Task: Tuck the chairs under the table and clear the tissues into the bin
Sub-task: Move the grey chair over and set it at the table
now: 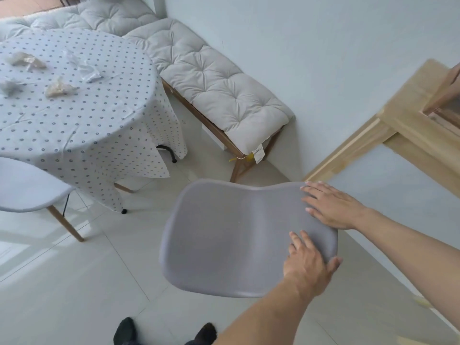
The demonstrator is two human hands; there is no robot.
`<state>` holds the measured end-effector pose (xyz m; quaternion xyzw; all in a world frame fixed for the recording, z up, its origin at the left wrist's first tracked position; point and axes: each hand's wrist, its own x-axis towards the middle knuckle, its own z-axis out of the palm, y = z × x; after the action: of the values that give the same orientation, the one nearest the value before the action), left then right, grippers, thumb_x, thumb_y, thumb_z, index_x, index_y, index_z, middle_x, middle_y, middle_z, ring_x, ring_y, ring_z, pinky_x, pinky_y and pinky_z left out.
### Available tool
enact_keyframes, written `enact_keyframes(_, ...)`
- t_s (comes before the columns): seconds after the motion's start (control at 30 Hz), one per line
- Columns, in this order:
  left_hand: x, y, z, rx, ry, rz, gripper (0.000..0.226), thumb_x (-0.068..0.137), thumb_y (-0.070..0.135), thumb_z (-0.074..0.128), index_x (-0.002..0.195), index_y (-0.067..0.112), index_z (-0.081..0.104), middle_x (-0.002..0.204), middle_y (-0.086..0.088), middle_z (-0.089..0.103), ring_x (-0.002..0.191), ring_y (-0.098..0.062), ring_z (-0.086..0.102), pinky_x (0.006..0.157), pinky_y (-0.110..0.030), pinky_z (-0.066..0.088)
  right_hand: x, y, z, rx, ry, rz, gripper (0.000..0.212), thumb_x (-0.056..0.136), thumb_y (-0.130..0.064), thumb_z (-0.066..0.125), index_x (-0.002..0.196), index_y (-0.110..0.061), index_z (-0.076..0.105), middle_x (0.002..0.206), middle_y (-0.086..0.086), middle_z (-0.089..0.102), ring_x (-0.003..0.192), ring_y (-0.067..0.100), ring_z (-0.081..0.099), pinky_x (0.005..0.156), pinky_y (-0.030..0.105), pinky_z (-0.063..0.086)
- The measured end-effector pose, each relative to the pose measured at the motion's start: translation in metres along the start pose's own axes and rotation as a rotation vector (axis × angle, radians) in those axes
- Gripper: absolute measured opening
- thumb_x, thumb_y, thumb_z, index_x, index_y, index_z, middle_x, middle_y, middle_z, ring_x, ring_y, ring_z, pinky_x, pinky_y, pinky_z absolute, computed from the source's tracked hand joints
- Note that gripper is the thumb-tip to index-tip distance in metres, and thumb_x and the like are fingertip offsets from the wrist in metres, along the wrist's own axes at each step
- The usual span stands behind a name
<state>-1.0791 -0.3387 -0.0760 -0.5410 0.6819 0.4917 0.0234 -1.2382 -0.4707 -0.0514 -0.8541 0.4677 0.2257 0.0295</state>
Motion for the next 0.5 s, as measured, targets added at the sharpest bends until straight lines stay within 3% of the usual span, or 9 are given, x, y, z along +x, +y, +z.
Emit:
enact_keyframes(0.17,0.016,0.018,0.002,0.124,-0.009,0.12,0.084,0.108,0.048,0.036,0.154,-0.012,0.0,0.161,-0.037,0.013,0.144,-0.053,0.026,0.113,-0.054,0.035,0.007,0.009,0.008,-0.041,0.028,-0.058,0.035,0.096,-0.026,0.051,0.126,-0.014,0.065,0.156,0.009,0.046,0.153,0.027,0.025,0.126,0.046,0.02)
enact_keyframes(0.27,0.014,0.017,0.0,0.205,-0.022,0.17,0.073,0.111,0.036,0.032,0.152,-0.017,0.003,0.161,-0.038,0.012,0.142,-0.056,0.025,0.112,-0.056,0.036,0.009,0.01,0.009,-0.008,0.05,-0.058,0.033,0.097,-0.025,0.051,0.124,-0.013,0.067,0.156,0.009,0.046,0.154,0.026,0.024,0.127,0.045,0.018)
enact_keyframes(0.5,0.001,0.003,-0.009,0.318,-0.086,0.163,0.053,0.11,0.021,0.03,0.154,-0.008,0.023,0.161,-0.038,0.01,0.138,-0.056,0.03,0.107,-0.056,0.04,0.013,-0.002,0.005,0.044,0.007,-0.044,0.037,0.101,-0.032,0.045,0.128,-0.016,0.064,0.161,0.005,0.038,0.156,0.023,0.015,0.128,0.04,0.011)
